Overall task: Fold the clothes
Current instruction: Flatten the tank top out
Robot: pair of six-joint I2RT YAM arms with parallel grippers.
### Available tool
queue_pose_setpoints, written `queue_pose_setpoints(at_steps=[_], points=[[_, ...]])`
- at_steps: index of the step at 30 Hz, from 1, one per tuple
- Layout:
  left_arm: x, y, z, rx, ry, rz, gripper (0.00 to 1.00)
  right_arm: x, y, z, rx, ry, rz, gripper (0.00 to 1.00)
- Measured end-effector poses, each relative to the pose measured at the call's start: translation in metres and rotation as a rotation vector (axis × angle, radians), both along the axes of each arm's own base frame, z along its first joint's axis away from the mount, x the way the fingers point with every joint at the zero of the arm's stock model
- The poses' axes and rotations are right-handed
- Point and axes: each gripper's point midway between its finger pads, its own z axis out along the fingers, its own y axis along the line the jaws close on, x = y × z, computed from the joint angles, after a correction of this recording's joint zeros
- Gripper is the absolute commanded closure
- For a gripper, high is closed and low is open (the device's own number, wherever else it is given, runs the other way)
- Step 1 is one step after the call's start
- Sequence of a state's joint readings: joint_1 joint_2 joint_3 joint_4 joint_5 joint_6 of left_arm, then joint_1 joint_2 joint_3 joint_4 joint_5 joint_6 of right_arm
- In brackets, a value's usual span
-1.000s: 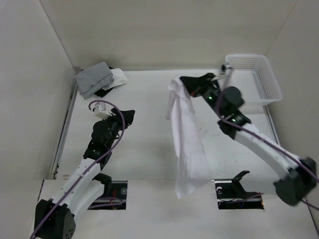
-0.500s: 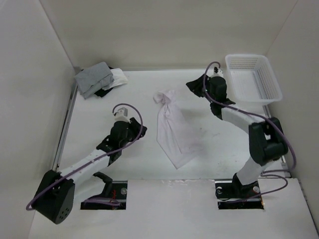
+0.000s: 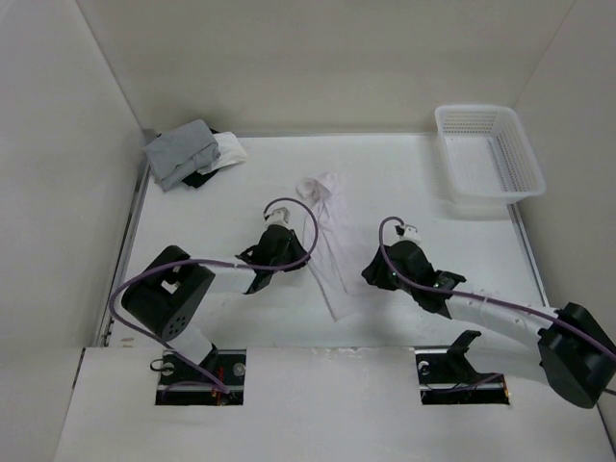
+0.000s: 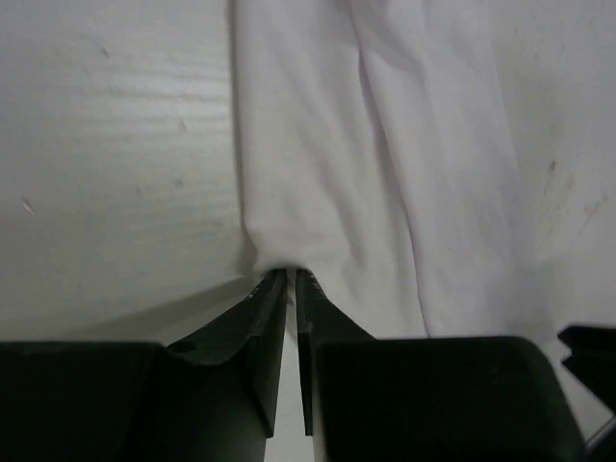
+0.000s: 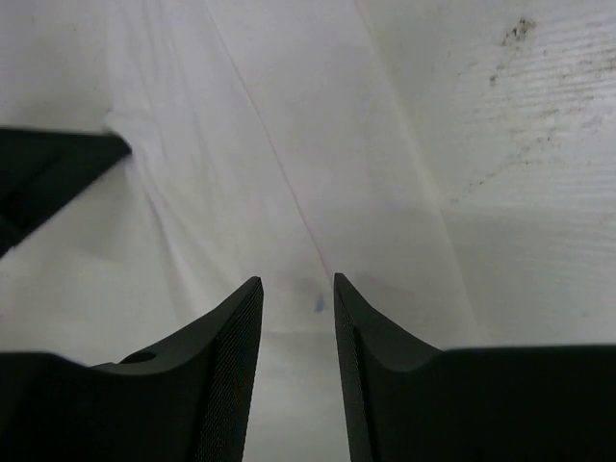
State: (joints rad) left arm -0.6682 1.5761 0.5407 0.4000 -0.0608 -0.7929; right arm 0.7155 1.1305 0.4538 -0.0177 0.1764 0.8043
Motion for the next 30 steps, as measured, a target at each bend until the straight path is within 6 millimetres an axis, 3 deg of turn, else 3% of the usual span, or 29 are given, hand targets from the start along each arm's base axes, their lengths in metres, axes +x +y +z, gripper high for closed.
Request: queue_pose_setpoints(at_steps=[3, 6, 7, 8, 10, 11, 14, 17, 21, 26, 30], points=[[0.035, 0.012, 0.003, -0.016, -0.017, 0.106, 0.93, -0.006, 0.0, 0.001, -0.002, 0.001, 0.001, 0.59], [0.063, 0.023, 0.008, -0.024, -0.034, 0.179, 0.75, -0.012, 0.004, -0.008, -0.022, 0.03, 0.009, 0.59], [0.073, 0.026, 0.012, -0.033, -0.045, 0.204, 0.67, -0.023, 0.013, -0.017, -0.037, 0.054, 0.047, 0.59], [0.089, 0.031, 0.024, -0.054, -0.076, 0.242, 0.67, -0.027, 0.016, -0.02, -0.044, 0.064, 0.064, 0.6], [0.091, 0.033, 0.029, -0.063, -0.091, 0.251, 0.72, -0.034, 0.025, -0.023, -0.047, 0.071, 0.091, 0.65], [0.087, 0.035, 0.03, -0.064, -0.094, 0.25, 0.76, -0.035, 0.031, -0.022, -0.047, 0.066, 0.102, 0.71], [0.053, 0.044, 0.027, -0.047, -0.078, 0.232, 0.79, -0.03, 0.044, -0.018, -0.034, 0.046, 0.109, 0.73], [-0.009, 0.034, 0.015, -0.009, -0.019, 0.125, 0.79, -0.021, 0.053, -0.016, -0.021, 0.029, 0.1, 0.64], [-0.076, 0.027, -0.002, 0.032, 0.081, 0.031, 0.69, -0.013, 0.06, -0.018, -0.017, 0.016, 0.093, 0.62], [-0.097, 0.025, 0.0, 0.013, 0.116, 0.042, 0.65, -0.007, 0.065, -0.023, -0.016, 0.01, 0.086, 0.65], [-0.103, 0.014, 0.0, -0.002, 0.134, 0.029, 0.71, -0.006, 0.065, -0.029, -0.027, 0.015, 0.081, 0.66]])
